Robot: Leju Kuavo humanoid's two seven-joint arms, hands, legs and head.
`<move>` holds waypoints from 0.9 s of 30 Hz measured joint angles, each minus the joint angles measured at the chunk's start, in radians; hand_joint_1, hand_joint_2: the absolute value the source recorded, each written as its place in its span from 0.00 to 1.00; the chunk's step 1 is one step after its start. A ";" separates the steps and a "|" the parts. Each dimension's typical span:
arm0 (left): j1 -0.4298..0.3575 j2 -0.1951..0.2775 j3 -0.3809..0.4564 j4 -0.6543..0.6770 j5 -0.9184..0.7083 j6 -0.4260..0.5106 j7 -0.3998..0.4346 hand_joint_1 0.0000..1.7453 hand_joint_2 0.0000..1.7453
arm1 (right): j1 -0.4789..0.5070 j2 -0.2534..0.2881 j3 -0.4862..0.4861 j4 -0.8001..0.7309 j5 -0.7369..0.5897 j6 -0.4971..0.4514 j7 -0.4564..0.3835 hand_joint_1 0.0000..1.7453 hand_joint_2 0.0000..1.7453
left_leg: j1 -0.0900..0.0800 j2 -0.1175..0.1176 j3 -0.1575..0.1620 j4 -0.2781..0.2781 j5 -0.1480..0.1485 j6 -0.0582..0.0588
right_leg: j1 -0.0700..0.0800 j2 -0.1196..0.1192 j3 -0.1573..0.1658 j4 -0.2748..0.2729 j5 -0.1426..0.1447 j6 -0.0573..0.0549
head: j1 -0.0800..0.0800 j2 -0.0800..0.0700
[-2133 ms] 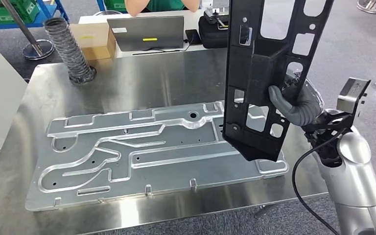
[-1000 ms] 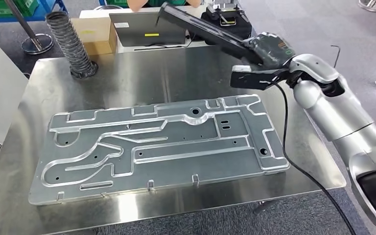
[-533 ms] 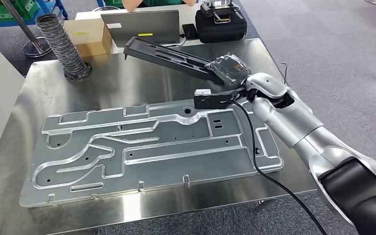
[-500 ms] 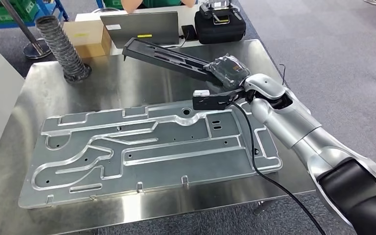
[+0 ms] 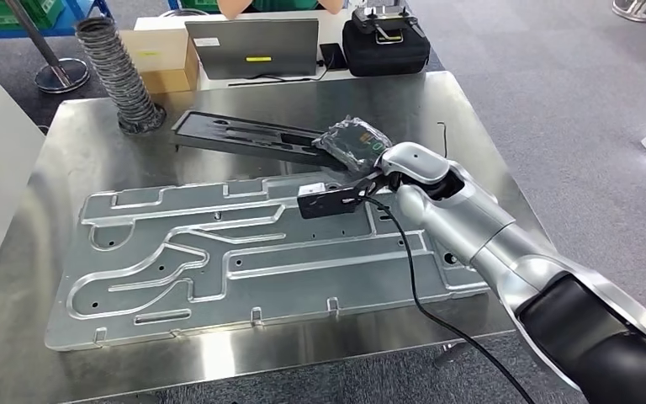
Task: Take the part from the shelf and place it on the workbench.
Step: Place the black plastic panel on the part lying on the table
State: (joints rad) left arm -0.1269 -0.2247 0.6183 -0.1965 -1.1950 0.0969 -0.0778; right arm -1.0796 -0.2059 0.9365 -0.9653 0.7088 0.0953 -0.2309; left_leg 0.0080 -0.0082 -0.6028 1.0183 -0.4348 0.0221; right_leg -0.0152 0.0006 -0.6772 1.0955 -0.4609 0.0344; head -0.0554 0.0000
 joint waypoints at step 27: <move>0.004 -0.002 0.000 0.000 0.014 0.005 -0.017 0.00 0.25 | -0.015 0.029 0.073 -0.003 0.027 0.015 0.022 0.00 0.00 | 0.003 0.000 0.009 0.012 -0.015 -0.026 | 0.008 0.002 0.045 -0.072 0.046 -0.019 | 0.000 0.000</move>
State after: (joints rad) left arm -0.1232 -0.2267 0.6184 -0.1965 -1.1811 0.1020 -0.0946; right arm -1.0950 -0.1769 1.0094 -0.9682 0.7361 0.1099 -0.2090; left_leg 0.0107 -0.0080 -0.5935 1.0302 -0.4496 -0.0038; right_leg -0.0068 0.0023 -0.6320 1.0234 -0.4147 0.0149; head -0.0556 0.0000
